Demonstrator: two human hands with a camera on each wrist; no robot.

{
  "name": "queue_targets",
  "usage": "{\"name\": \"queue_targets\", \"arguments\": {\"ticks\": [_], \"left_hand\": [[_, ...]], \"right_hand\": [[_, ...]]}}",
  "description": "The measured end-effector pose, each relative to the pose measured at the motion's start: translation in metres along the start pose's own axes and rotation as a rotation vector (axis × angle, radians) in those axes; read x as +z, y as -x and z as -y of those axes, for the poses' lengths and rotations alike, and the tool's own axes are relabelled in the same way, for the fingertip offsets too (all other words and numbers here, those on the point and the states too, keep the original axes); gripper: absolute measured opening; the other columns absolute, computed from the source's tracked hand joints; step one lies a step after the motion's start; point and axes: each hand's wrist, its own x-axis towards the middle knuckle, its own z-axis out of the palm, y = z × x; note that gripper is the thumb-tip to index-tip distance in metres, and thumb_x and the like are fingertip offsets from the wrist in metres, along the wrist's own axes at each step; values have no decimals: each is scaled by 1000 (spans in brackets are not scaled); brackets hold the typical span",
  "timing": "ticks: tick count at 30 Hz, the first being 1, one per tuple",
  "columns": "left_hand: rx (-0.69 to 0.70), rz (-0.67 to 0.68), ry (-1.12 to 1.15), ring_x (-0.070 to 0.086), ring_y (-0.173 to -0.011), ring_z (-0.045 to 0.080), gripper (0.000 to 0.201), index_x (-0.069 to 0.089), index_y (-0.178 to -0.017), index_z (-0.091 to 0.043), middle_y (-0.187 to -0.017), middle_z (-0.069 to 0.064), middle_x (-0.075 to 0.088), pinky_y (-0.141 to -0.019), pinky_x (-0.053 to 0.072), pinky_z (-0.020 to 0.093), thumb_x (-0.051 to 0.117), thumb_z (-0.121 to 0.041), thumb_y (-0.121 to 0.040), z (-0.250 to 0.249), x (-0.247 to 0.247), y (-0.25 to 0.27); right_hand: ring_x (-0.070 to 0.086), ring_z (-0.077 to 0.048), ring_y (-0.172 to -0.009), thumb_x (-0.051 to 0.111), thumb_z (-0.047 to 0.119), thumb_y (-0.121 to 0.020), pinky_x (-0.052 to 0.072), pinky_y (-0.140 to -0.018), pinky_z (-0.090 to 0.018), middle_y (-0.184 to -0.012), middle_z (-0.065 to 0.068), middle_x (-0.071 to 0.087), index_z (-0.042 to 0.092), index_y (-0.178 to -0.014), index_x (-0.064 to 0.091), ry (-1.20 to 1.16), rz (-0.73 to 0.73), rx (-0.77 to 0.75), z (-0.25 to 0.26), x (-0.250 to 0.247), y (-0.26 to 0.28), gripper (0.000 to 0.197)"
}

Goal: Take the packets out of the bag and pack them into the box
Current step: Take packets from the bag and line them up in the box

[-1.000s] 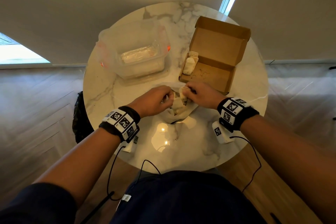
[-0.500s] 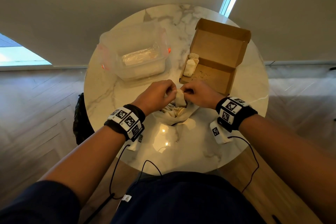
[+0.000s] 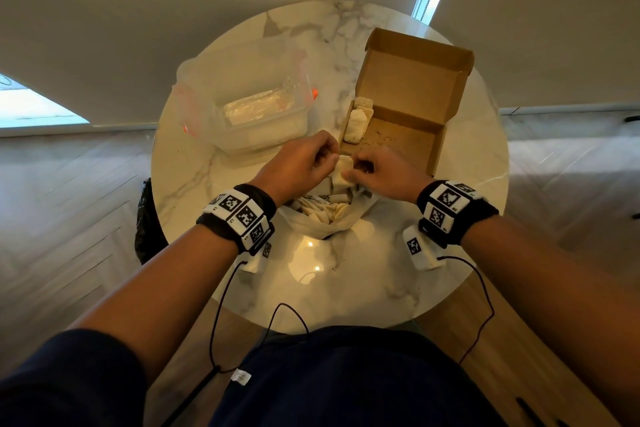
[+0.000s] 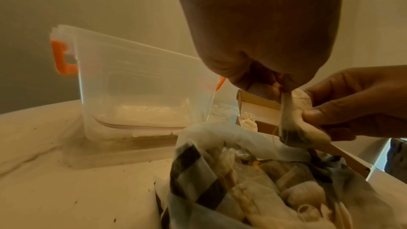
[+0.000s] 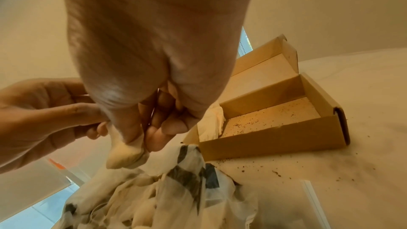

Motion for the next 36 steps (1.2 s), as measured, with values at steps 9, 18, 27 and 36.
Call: {"name": "queue_targets", "arguments": {"ticks": [9,18,27,36], "left_hand": [[-129,28,-40,56,-84,8,13,63,-107,-18,-98,-8,61,-68,38,7,54,-21,-97,14,4,-36],[-230,200,-150,58,-95,19,19,64,-113,-17,-111,8,57,-79,41,27,58,-24,-96,27,30,-63],[-216,257,-187,60,-93,24,23,74,-107,-20,-103,6,55,-77,39,24,59,-9,-93,38,33,-72],[-213,253,-147,58,-93,20,23,76,-103,-23,-104,3,56,-80,45,27,60,-9,-94,45,36,-74]], "right_hand": [[63,-15,-82,62,33,-97,50,-75,-31,-91,0,69,16,-104,70,-15,-253,67,-11,-39,-11,21],[64,-17,-85,64,26,-94,51,-73,-28,-93,-2,70,13,-101,71,143,-236,175,-40,-31,-50,16],[52,-13,-67,68,17,-87,33,-55,-25,-79,1,58,20,-89,48,95,-255,282,-51,-8,-77,21],[52,-11,-80,82,32,-75,32,-58,-9,-106,3,51,19,-102,61,132,-171,260,-57,-9,-81,36]]}}
